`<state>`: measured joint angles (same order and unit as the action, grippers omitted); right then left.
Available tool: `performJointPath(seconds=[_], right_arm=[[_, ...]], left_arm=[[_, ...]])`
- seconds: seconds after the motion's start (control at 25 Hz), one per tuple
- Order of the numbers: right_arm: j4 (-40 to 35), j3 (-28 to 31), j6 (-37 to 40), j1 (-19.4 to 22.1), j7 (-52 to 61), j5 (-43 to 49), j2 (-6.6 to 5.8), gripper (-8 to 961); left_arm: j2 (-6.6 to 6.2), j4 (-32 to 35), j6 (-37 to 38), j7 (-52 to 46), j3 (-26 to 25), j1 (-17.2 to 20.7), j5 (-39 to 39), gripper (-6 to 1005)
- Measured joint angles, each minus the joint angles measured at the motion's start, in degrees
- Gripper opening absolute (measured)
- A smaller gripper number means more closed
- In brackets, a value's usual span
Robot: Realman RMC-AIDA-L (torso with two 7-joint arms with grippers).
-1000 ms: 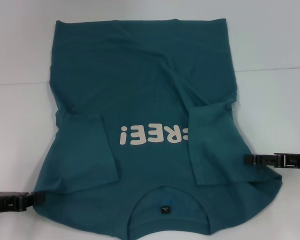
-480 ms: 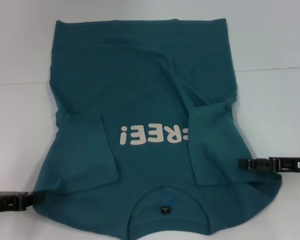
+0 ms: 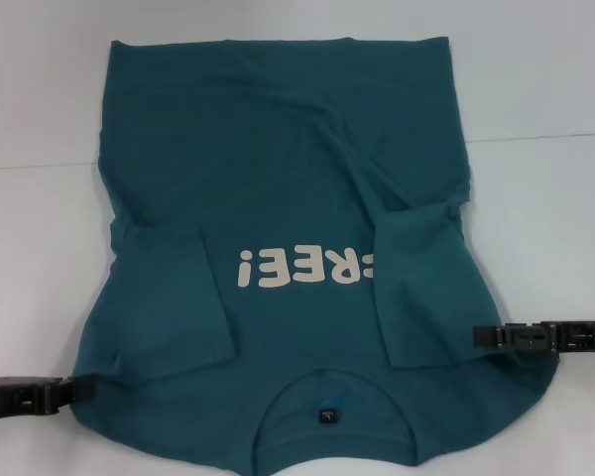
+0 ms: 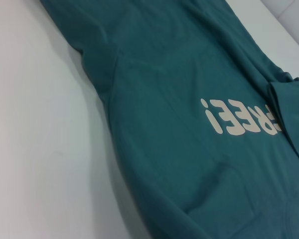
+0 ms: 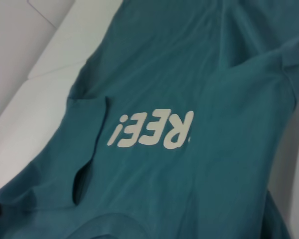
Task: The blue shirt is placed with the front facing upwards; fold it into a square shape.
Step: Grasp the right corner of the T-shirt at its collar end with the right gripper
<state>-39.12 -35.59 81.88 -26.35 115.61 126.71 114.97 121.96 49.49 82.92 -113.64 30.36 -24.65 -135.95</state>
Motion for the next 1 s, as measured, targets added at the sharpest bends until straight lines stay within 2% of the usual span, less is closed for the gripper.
performJointPath(seconds=[1.0], right_arm=[[-0.35, 2.02, -2.93, 2.06, 0.82, 2.22, -1.25, 866]], left_arm=[[0.21, -0.54, -0.31, -0.09, -0.04, -0.46, 0.05, 2]])
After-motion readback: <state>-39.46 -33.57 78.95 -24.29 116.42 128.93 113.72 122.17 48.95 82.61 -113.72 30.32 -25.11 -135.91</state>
